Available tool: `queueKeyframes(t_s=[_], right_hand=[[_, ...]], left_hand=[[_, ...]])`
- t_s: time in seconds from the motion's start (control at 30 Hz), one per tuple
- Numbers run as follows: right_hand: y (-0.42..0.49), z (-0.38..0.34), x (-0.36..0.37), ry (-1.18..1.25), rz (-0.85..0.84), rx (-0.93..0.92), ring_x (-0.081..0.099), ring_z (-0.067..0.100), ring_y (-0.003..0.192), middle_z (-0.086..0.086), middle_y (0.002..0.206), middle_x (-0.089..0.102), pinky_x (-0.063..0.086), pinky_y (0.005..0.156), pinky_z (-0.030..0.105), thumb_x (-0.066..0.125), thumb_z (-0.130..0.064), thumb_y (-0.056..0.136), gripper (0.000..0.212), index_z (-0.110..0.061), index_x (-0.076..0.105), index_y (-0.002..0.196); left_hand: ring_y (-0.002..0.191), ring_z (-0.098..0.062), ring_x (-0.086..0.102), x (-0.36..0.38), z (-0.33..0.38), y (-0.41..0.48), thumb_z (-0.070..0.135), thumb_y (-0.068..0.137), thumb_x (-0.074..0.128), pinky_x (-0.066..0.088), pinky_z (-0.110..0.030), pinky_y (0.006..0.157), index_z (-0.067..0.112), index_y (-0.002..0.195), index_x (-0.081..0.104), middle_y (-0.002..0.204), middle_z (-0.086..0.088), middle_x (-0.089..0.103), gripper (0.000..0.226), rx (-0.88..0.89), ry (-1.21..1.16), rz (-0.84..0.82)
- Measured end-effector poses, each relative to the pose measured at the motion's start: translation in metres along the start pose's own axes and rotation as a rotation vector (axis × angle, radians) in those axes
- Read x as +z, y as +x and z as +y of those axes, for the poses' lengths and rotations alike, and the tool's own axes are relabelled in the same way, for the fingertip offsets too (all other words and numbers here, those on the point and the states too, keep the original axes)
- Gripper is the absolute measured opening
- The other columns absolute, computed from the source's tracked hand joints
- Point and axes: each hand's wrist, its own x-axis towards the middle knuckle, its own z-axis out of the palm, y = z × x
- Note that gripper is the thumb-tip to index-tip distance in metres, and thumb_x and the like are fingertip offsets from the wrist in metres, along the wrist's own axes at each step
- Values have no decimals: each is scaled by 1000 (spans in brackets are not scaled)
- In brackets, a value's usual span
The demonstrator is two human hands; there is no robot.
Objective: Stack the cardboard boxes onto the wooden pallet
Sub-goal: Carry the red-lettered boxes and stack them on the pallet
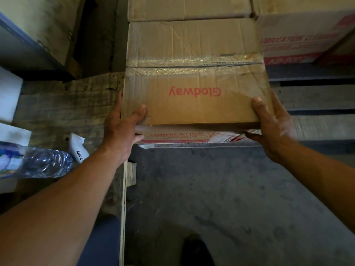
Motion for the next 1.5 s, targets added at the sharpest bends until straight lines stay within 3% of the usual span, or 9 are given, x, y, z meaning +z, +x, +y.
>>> queueKeyframes(t_s=[0.13,0.2,0.27,0.37,0.53,0.93,1.1,1.27,1.5], right_hand=[[1,-4,-5,-106,-33,-35,53,24,118,-6,134,45,57,78,43,62,-54,91,68,-45,33,152],[5,-9,-11,-224,-39,-74,52,22,118,-6,131,48,53,87,45,59,-59,92,67,-45,32,152],[8,-14,-19,-331,-49,-92,51,24,123,1,144,49,45,94,40,54,-63,92,70,-45,26,154],[9,-20,-50,-433,54,-83,45,28,138,4,157,40,38,111,43,47,-67,94,71,-44,23,156],[-7,-16,-176,-538,315,-134,38,24,144,-1,159,38,32,114,40,49,-59,97,62,-40,32,154],[-54,5,-636,-614,863,40,32,30,144,7,159,35,25,116,41,53,-56,94,75,-20,31,156],[-84,20,-785,-601,1001,146,33,32,142,7,158,37,28,116,42,51,-60,93,75,-23,32,155],[-106,38,-892,-506,1165,295,36,31,138,5,157,36,35,110,46,51,-59,94,71,-29,30,154],[-91,89,-974,-370,1269,422,39,27,138,4,158,34,41,105,44,53,-60,94,73,-30,26,155]], left_hand=[[92,0,67,0,5,-3,34,91,68,57,-28,69,33,138,49,116,11,66,51,48,197,23],[97,-4,67,4,10,-7,36,91,68,52,-17,66,26,142,45,121,4,64,57,126,403,85],[120,-25,60,15,20,-16,38,91,68,49,-29,83,25,151,34,138,-6,57,70,217,623,225],[127,-30,54,47,34,-34,42,93,61,47,-44,100,25,151,38,142,-8,55,64,445,768,270],[127,-30,51,163,45,-76,44,93,59,38,-32,100,10,146,46,142,-15,54,65,641,887,40],[132,-33,47,625,41,-274,47,90,58,37,-41,110,2,142,49,143,-19,52,69,1014,1063,-607],[133,-31,47,780,33,-365,49,83,55,31,-31,112,1,139,52,142,-18,52,74,1121,1070,-815],[129,-31,50,908,15,-440,45,87,60,36,-34,110,2,138,55,139,-18,55,67,1230,1048,-1036],[133,-29,45,1038,-50,-484,41,90,66,37,-36,109,6,144,48,143,-15,50,67,1251,1087,-1219]])
